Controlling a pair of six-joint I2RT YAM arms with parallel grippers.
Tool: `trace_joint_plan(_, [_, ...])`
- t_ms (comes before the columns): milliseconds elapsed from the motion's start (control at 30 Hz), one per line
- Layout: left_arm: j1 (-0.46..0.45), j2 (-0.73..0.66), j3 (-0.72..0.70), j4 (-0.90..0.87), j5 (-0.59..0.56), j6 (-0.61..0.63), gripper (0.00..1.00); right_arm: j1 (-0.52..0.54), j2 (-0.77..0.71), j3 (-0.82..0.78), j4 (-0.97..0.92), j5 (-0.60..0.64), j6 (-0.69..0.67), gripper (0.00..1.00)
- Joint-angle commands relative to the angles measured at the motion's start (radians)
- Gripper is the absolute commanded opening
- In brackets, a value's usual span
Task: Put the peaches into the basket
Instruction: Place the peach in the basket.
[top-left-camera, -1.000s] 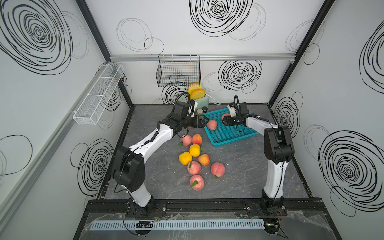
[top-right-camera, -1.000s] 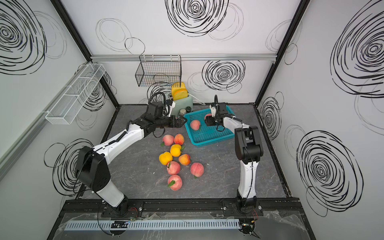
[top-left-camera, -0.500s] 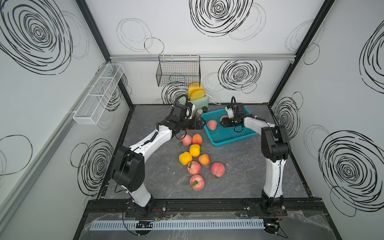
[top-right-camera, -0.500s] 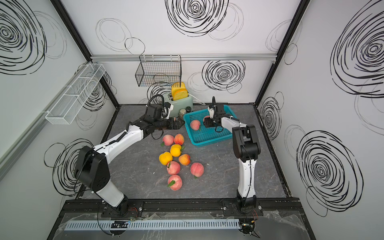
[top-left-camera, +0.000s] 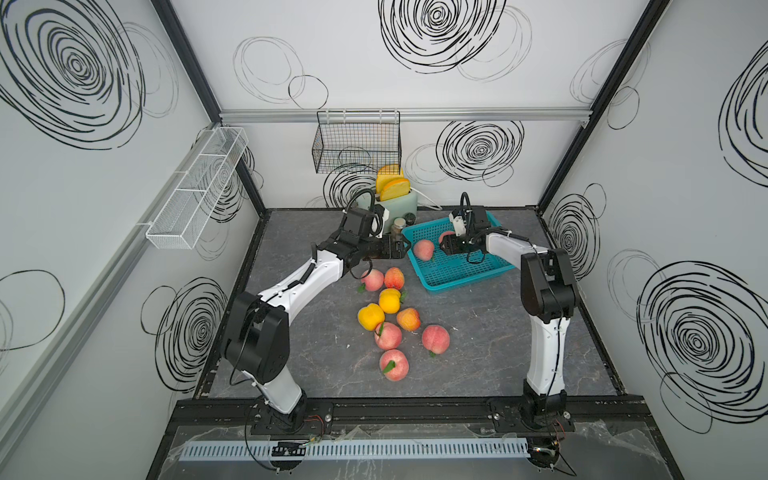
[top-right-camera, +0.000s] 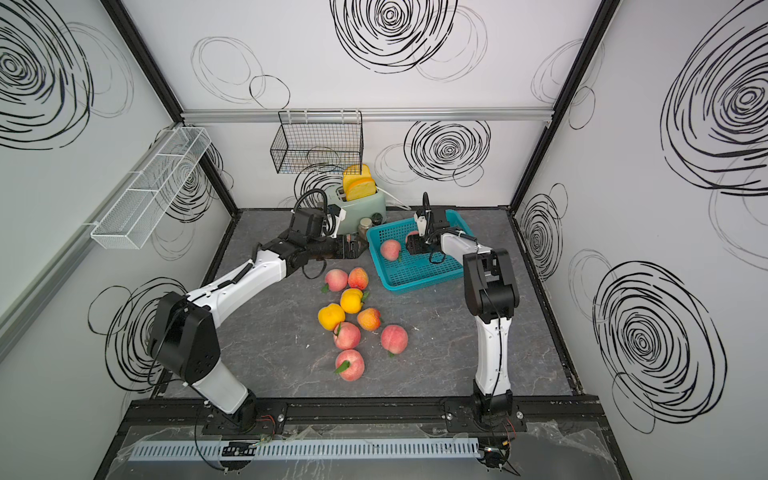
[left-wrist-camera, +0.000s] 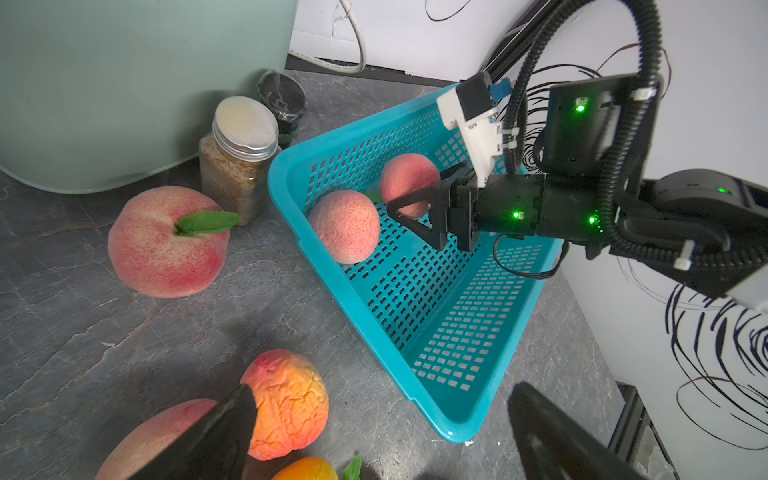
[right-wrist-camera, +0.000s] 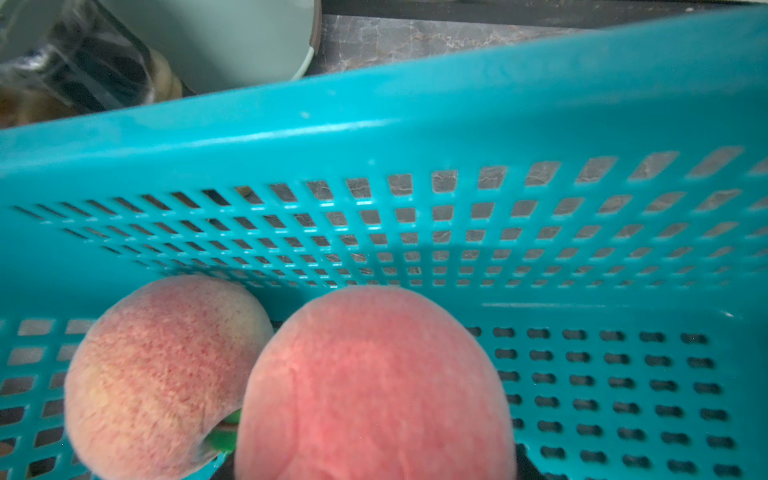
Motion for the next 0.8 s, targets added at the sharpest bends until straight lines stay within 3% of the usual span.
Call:
trace_joint_plan(0, [0.008, -0.043, -0.014, 0.046, 0.003, 0.010, 0.98, 0.008, 0.017, 0.021, -0.024, -0.004, -0.021, 0.67])
trace_joint_plan(767, [0.018, -0.049, -0.032, 0.049, 0.004, 0.010, 0.98, 0.031, 0.058, 0.065, -0.063, 0.014, -0.035, 0.69])
